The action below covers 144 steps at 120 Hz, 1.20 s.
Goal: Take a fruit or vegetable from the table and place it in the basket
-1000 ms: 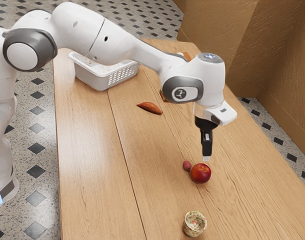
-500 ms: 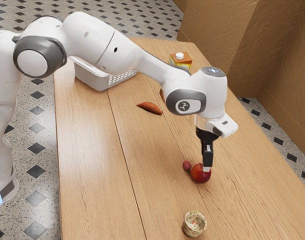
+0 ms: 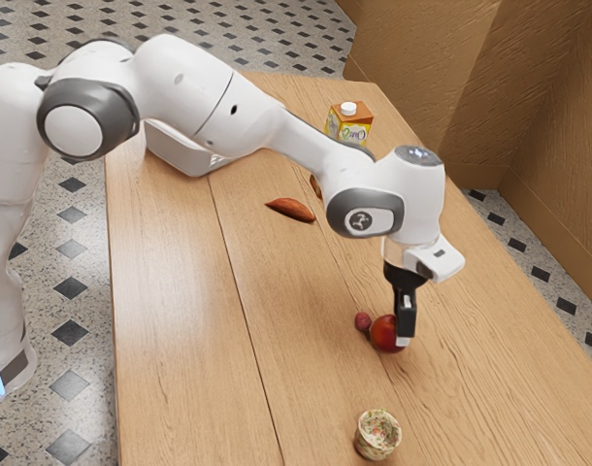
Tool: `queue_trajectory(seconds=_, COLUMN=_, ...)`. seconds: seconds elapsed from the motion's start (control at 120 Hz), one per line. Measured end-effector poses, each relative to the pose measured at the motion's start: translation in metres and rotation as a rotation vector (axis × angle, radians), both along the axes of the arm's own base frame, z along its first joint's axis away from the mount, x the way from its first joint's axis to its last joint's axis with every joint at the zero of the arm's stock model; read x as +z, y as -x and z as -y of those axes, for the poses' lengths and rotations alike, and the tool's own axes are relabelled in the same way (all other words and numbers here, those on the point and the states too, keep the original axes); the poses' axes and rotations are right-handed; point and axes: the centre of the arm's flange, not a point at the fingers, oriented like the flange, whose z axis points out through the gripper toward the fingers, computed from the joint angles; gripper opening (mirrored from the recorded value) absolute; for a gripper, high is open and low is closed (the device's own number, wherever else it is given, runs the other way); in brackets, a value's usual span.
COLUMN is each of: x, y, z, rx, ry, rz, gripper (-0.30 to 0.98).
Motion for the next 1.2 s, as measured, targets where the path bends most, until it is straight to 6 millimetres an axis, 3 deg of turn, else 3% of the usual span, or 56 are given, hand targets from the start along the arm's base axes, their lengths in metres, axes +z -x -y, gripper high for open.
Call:
queue_trajectory(seconds=0.558, x=-0.016, y=0.005, z=-0.001, rx=-0.007, ry=-0.029, rz=-0.073, gripper=0.66)
queue_trajectory(seconds=1.2, x=-0.023, y=-0.006, z=0.001, rx=-0.003, ry=-0.025, rz=-0.064, gripper=0.66)
